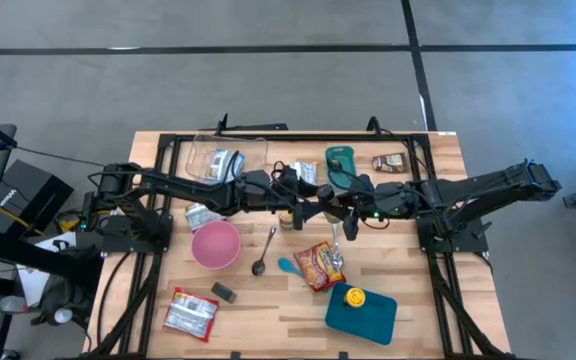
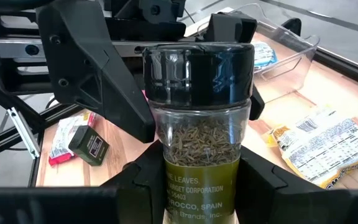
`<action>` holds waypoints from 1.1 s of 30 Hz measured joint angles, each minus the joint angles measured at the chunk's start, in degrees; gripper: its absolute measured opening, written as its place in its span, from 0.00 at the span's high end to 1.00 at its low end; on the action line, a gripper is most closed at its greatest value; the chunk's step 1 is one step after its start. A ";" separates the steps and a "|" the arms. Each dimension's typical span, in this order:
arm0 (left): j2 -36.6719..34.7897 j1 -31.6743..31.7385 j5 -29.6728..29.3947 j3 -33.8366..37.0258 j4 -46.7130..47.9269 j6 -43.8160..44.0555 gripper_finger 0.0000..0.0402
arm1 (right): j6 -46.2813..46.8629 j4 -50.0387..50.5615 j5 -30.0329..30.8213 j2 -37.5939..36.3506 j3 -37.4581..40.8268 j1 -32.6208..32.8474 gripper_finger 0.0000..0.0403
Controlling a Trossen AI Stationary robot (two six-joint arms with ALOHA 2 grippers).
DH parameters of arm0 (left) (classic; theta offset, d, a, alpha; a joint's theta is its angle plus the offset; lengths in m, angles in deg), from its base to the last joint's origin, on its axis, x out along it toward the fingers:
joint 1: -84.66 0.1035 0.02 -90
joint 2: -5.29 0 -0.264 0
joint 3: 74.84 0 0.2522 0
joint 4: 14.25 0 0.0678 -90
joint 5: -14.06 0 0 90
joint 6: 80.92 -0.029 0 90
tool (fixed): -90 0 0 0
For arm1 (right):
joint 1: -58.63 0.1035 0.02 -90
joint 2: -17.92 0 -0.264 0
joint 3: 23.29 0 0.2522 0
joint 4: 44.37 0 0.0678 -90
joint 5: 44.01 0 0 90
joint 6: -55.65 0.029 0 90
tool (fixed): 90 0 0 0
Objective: Pick & Place Food Item
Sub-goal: Put the black seasoning bottle into the blue bin
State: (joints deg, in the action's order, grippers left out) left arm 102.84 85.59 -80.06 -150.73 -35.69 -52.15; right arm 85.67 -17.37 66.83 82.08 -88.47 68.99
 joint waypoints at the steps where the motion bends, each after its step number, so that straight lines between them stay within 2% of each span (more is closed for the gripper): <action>1: 0.00 0.00 0.00 0.00 -0.03 0.01 0.35 | 0.00 0.00 -0.04 0.00 0.00 -0.01 0.68; 11: -0.03 -0.09 0.09 0.02 -0.09 -0.10 0.52 | 0.23 0.13 -0.90 -0.02 0.00 -0.03 0.64; 18: -0.04 -0.09 0.05 0.02 -0.06 -0.06 0.47 | 0.02 0.11 -1.07 -0.02 0.00 -0.03 0.63; 23: -0.06 -0.07 0.00 0.04 0.00 -0.06 0.52 | 0.05 0.11 -1.10 -0.02 0.00 -0.03 0.63; 33: -0.07 -0.05 -0.14 0.04 0.02 -0.05 0.51 | 0.02 0.11 -1.16 -0.02 0.00 -0.03 0.62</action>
State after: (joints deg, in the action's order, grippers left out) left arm 102.78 85.54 -80.20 -150.69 -35.67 -52.20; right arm 85.69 -17.26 65.67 82.06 -88.47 68.96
